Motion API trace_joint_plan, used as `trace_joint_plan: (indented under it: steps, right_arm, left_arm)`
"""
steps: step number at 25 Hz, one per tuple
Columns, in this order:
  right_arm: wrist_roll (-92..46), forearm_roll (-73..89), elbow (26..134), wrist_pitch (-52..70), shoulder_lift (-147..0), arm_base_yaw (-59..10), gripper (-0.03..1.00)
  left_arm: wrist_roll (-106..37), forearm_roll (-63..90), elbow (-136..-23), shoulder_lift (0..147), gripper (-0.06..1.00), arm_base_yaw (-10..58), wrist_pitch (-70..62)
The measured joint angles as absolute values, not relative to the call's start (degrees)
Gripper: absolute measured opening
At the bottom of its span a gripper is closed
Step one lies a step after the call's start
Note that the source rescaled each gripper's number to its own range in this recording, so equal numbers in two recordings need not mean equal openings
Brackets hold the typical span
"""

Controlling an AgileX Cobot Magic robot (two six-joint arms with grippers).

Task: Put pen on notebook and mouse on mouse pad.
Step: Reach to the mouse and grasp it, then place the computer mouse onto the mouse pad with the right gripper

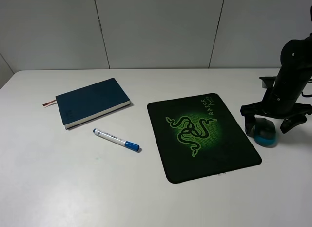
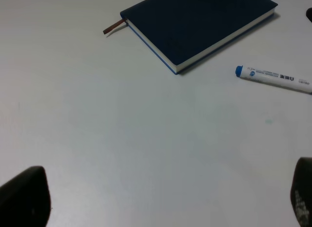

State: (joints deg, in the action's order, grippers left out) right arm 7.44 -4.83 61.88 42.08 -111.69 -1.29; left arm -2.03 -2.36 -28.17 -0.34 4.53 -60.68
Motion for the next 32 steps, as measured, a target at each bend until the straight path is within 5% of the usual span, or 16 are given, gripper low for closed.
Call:
trace_joint_plan:
  steps: [2,3,7,32]
  right_arm:
    - [7.45,-4.83,61.88,42.08,-111.69,-1.29,0.97]
    - [7.45,-4.83,61.88,42.08,-111.69,-1.29,0.86]
    - [7.5,-4.75,61.88,42.08,-111.69,-1.29,0.0]
    - [7.5,-4.46,62.69,46.0,-108.6,-1.29,0.01]
  left_arm:
    - [-2.03,-2.36,-28.17,-0.34,0.98,4.53,-60.68]
    - [-2.03,-2.36,-28.17,-0.34,0.98,4.53,-60.68]
    - [-2.03,-2.36,-28.17,-0.34,0.98,4.53,-60.68]
    - [-2.03,-2.36,-28.17,-0.34,0.98,4.53,-60.68]
